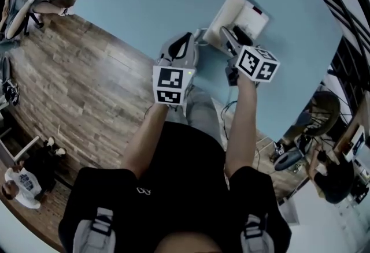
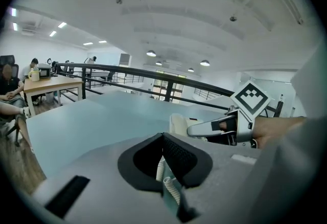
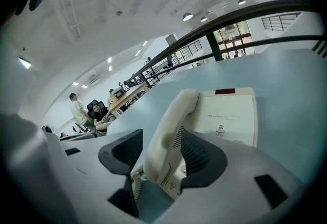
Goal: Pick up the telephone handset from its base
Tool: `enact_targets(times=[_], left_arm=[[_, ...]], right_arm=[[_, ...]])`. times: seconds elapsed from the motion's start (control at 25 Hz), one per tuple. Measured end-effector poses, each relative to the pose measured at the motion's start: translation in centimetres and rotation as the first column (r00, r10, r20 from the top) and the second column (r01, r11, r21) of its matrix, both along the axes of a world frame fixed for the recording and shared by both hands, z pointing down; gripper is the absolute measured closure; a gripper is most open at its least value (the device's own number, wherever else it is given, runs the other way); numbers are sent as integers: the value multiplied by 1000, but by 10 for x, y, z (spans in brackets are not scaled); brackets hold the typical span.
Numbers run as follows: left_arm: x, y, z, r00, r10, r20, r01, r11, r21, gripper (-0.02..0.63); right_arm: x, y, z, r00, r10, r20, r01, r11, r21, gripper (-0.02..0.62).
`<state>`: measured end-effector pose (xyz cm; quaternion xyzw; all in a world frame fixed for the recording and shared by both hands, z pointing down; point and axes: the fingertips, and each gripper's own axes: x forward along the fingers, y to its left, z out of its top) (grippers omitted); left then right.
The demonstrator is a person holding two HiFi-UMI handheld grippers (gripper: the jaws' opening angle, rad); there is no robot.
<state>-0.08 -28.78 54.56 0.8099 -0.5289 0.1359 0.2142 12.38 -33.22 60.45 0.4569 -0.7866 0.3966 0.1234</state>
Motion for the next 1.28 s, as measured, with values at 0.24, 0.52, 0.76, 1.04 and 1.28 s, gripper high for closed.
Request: enact_targets(times=[0.24,0.52,0.76,1.04,1.28], left_arm=[[-3,-2,-1,1000,-2,5,2,1000,-5,609],[-8,-9,-1,1000,-8,8,8,1000,-14,609],[-11,-9,-11,1000,-13,5,13,1000,-1,609],[-14,-14,-28,1000,-6,-12,7,999,33,609],[-7,-27,-60,999,19,-48,-14,995,104,609]], right_arm=[[-5,-23,10,1000,-15,-8,14,997,-78,371],[-13,-41,17,997,46,62,-34,983,-178,409],[-14,-41,9,990,95,101,-77,983,-169,463],[-22,-26,-19,989,107,100,-102,994,-45,515],[0,2,-106,983,148,113,-172,954,244,514]])
